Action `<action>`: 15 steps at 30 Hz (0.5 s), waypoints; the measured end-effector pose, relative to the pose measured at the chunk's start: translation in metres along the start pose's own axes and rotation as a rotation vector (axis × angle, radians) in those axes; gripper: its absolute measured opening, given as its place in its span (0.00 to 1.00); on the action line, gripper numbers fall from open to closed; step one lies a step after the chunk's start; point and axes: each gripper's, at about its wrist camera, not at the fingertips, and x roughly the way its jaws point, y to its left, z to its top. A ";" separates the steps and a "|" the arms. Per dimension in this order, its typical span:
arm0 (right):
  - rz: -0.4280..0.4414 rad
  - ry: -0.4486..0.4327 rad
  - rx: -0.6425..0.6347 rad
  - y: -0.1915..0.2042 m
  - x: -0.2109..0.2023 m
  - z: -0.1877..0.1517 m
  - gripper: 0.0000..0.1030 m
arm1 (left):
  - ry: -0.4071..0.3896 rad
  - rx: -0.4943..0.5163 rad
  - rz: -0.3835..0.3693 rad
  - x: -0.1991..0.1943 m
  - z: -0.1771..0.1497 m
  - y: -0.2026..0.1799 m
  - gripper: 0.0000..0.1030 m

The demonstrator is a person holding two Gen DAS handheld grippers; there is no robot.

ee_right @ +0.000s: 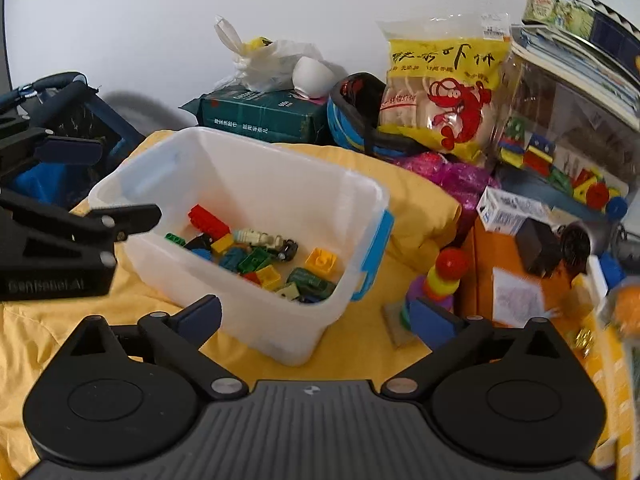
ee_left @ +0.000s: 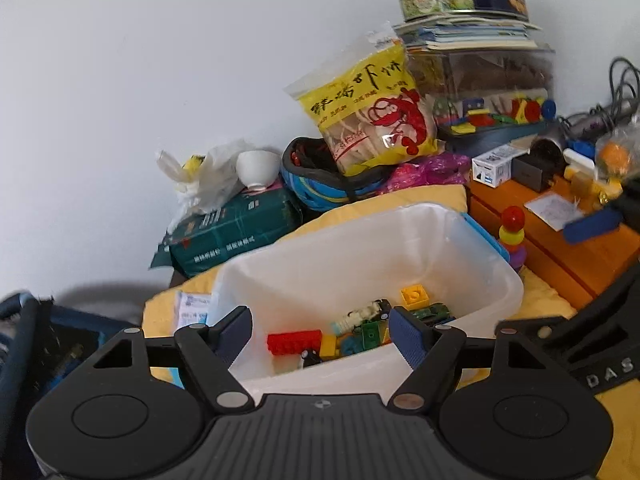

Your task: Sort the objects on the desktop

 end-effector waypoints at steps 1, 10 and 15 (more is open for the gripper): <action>-0.003 0.003 -0.006 0.000 0.001 0.003 1.00 | 0.001 0.012 0.011 0.000 0.003 -0.002 0.76; -0.038 0.038 -0.068 0.002 0.019 0.023 1.00 | 0.067 -0.043 0.032 0.011 0.018 0.006 0.76; -0.028 0.083 -0.062 0.004 0.033 0.021 1.00 | 0.126 -0.038 0.041 0.025 0.014 0.007 0.76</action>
